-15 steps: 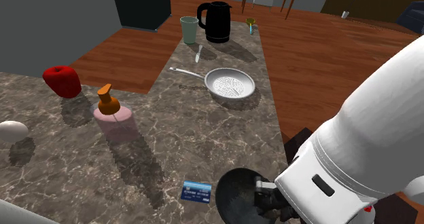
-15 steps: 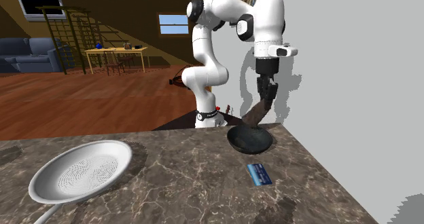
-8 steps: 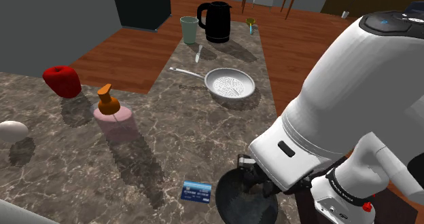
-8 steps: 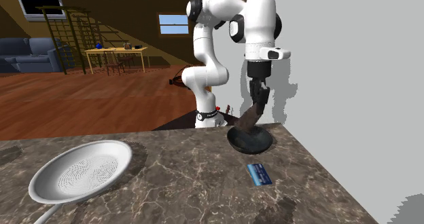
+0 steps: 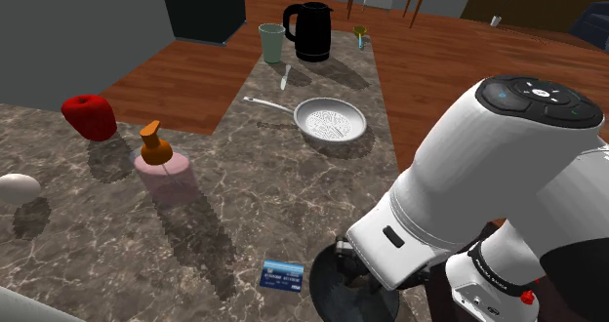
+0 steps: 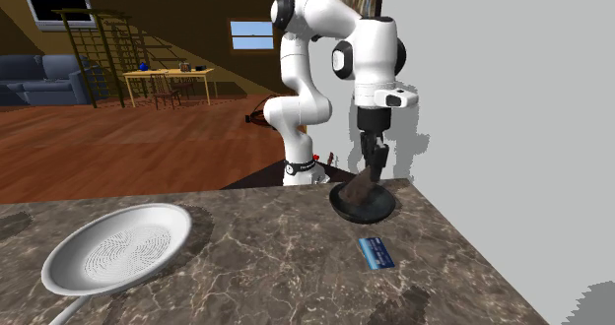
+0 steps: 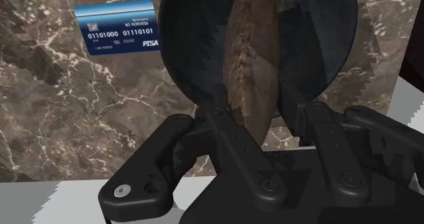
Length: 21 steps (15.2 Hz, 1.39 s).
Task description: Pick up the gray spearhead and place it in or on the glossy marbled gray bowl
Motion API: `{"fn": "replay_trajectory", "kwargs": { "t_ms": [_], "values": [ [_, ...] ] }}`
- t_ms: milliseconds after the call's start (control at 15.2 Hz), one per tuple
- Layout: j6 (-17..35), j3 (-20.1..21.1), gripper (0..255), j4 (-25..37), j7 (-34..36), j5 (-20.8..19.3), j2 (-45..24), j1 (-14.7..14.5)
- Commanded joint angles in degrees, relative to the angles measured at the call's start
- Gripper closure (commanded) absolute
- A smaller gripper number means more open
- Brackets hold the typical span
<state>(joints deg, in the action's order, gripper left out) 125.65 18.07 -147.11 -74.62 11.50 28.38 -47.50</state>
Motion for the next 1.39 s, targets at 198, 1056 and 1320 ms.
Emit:
{"fn": "replay_trajectory", "kwargs": {
  "t_ms": [198,1056,1320],
  "values": [
    [4.3,0.6,255,-2.4,0.0,0.2,-1.9,0.0],
    [4.3,0.7,0,-2.4,0.0,0.3,-1.9,0.0],
    [-4.3,-0.8,0,1.9,-0.2,-0.1,2.4,0.0]
  ]
}}
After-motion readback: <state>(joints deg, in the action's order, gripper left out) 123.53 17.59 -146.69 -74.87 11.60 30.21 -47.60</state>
